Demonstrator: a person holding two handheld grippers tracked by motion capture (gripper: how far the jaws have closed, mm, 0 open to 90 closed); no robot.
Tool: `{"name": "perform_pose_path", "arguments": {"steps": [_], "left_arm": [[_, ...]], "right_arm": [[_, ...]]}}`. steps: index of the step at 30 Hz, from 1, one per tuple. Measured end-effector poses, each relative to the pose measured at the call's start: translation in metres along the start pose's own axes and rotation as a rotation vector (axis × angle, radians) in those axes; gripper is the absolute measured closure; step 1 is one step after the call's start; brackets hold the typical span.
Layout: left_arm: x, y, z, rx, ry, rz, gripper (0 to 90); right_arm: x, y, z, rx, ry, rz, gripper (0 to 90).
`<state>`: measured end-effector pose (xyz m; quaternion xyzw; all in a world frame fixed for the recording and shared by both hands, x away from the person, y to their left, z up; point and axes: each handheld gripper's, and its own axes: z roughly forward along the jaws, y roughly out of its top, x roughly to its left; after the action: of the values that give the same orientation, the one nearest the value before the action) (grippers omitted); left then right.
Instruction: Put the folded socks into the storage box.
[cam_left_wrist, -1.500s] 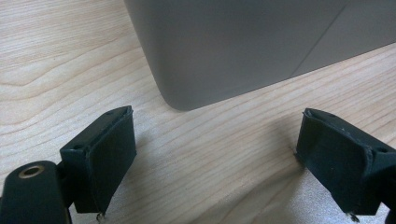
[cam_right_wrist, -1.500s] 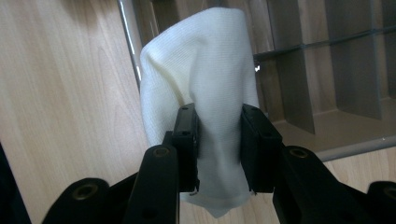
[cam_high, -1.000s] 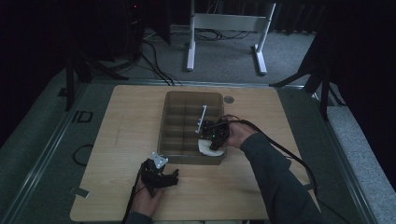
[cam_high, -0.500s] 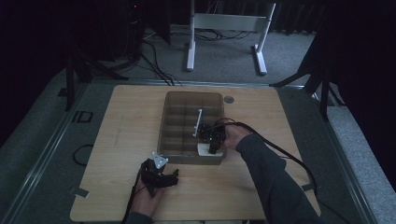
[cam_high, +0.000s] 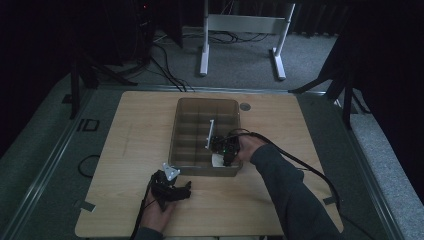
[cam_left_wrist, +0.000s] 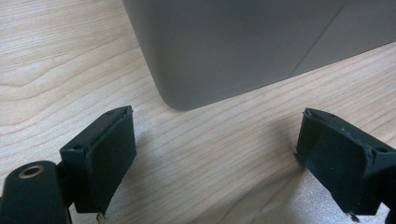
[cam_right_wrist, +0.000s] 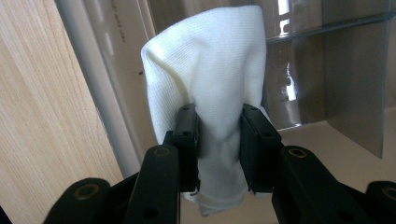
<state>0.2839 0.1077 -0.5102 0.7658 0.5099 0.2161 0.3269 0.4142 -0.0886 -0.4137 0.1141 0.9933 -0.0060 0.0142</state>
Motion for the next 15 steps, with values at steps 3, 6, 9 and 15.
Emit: {"name": "perform_pose_path", "arguments": {"steps": [3,6,9,15], "left_arm": [[0.000,0.000,0.000,0.000,-0.001,-0.001,12.1],[0.000,0.000,0.000,0.000,-0.001,-0.002,12.1],[0.000,0.000,0.000,0.000,-0.001,-0.001,12.1],[0.000,0.000,0.000,0.000,-0.001,-0.002,12.1]], "right_arm": [[0.000,0.001,0.004,0.011,0.001,0.001,70.5],[-0.001,0.002,0.007,0.017,0.009,0.003,70.6],[-0.001,0.003,0.010,0.027,0.014,0.003,70.7],[-0.003,0.004,0.014,0.042,0.024,0.007,70.8]]}}
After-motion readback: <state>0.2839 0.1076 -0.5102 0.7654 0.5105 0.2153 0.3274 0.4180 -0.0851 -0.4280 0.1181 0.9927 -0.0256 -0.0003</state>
